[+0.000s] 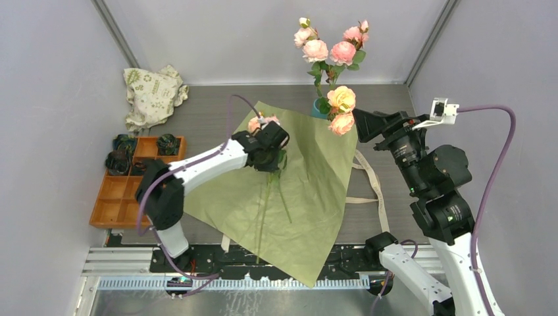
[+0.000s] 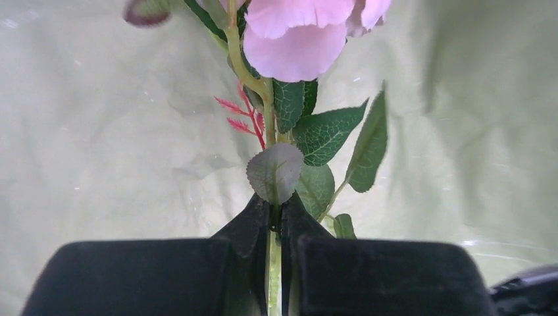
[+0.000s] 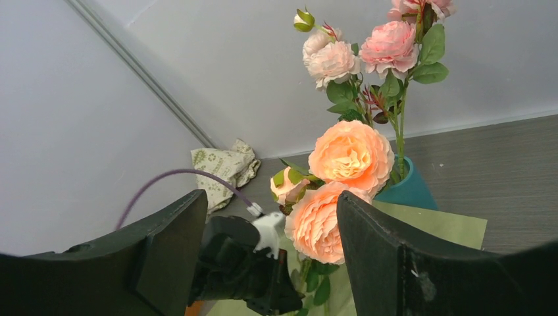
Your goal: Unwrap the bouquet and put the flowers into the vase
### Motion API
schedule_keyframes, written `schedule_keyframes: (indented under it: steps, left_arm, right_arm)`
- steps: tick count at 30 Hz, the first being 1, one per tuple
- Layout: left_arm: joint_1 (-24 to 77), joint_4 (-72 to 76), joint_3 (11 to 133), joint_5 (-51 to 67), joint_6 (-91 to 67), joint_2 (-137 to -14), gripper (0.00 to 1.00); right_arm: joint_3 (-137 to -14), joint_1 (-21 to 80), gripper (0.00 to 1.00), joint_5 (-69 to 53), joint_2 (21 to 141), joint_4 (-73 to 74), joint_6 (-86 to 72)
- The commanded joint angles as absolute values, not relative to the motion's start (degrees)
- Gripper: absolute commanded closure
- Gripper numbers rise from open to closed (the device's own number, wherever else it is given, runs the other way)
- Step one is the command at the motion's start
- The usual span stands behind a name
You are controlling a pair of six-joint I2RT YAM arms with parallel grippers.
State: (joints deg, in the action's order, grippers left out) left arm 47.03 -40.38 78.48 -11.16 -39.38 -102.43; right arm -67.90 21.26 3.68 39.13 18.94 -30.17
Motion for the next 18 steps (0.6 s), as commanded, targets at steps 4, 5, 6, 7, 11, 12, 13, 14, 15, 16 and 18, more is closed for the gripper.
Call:
schedule_keyframes:
  steps: [4,5,6,7,11,12,13,14,15,16,18]
  left_arm:
    - [46.8,-48.5,90.6,-18.2,-37.5,-90.5,1.00]
    - [46.8,-48.7,91.4,-18.7,-37.2,-89.5,1.00]
    - [46.8,-48.2,92.0,-19.3,-36.8,-88.4,1.00]
    - [46.8,-47.1,92.3,-19.7,-36.2,-86.5,1.00]
    - [46.8,-39.4,94.5,-22.0,-32.5,-81.6,1.00]
    - [46.8,-37.8,96.0,-22.8,-31.5,-80.8,1.00]
    - [46.8,-36.2,97.7,-23.6,-30.5,-80.3,1.00]
    - [46.8,-34.8,99.8,-24.2,-29.2,-80.0,1.00]
    - [46.8,-32.5,101.5,-24.5,-27.7,-79.7,1.00]
    - [46.8,-29.9,103.2,-24.8,-26.2,-79.3,1.00]
    - [46.8,-23.4,104.2,-24.9,-23.1,-78.5,1.00]
  right_arm:
    - [-67.5,21.4,0.23,3.3,38.4,17.4,-30.8]
    - [-67.5,21.4,0.23,3.3,38.4,17.4,-30.7]
    - [-67.5,21.4,0.23,3.2,38.4,17.4,-30.5]
    - [-67.5,21.4,0.23,3.4,38.4,17.5,-30.4]
    - [-67.5,21.4,0.23,4.0,37.9,17.7,-29.9]
    - [-67.6,21.4,0.23,4.1,37.7,17.7,-29.8]
    - [-67.7,21.4,0.23,4.2,37.6,17.9,-29.7]
    - [-67.8,21.4,0.23,4.3,37.4,18.1,-29.5]
    - [-67.8,21.4,0.23,4.5,37.3,18.2,-29.3]
    - [-67.8,21.4,0.23,4.6,37.1,18.4,-29.2]
    - [-67.6,21.4,0.23,4.9,36.8,18.7,-28.9]
